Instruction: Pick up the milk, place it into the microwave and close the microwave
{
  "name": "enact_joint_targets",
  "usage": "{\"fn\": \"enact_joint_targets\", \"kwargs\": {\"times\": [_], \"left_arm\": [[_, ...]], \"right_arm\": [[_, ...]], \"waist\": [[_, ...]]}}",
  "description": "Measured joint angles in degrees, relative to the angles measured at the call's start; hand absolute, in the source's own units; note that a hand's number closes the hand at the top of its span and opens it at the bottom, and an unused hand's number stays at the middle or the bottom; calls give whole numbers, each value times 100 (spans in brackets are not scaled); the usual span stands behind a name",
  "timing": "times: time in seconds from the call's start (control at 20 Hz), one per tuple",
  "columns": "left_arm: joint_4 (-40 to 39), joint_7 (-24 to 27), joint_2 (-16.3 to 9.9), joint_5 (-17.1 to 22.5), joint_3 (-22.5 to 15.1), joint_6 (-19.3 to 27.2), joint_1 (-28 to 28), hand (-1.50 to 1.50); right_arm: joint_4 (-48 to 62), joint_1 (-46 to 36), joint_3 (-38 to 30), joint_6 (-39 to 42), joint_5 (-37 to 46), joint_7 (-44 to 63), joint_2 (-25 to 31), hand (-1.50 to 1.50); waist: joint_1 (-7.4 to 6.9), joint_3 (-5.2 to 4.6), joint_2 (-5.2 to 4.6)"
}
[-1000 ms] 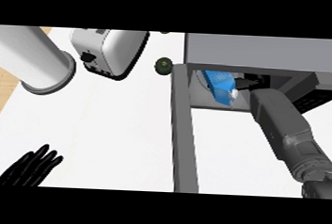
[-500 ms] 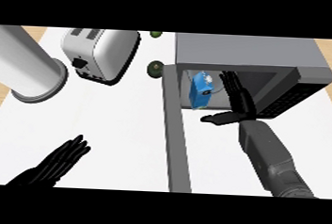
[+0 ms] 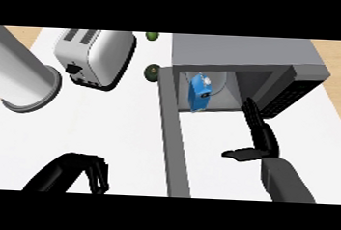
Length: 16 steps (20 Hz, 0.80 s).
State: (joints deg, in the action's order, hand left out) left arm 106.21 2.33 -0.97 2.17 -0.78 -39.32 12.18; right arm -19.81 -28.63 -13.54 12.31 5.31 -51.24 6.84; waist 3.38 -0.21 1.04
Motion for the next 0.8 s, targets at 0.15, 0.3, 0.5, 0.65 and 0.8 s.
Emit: {"fn": "enact_joint_targets", "kwargs": {"times": [0.15, 0.3, 0.5, 0.65, 0.8], "left_arm": [[-269, 74, 18, -403, -195, 138, -269, 150], [-597, 220, 29, -777, -391, 207, -516, 150], [-1068, 495, 59, -1217, -683, 394, -872, 150], [-1456, 724, 78, -1430, -1034, 732, -1079, 150], [-1822, 978, 88, -1608, -1452, 1242, -1321, 150]], "right_arm": [[-464, 534, 28, 86, -84, 10, 126, -150], [-977, 1145, 75, 197, -169, 16, 261, -150], [-1822, 2026, 106, 405, -384, 83, 461, -150], [-2596, 2666, 94, 648, -640, 245, 696, -150], [-3400, 3175, 143, 904, -925, 492, 811, -150]], "waist": [[24, -3, -3], [56, -6, -6], [71, -9, -23], [23, -7, -41], [11, -8, -54]]}}
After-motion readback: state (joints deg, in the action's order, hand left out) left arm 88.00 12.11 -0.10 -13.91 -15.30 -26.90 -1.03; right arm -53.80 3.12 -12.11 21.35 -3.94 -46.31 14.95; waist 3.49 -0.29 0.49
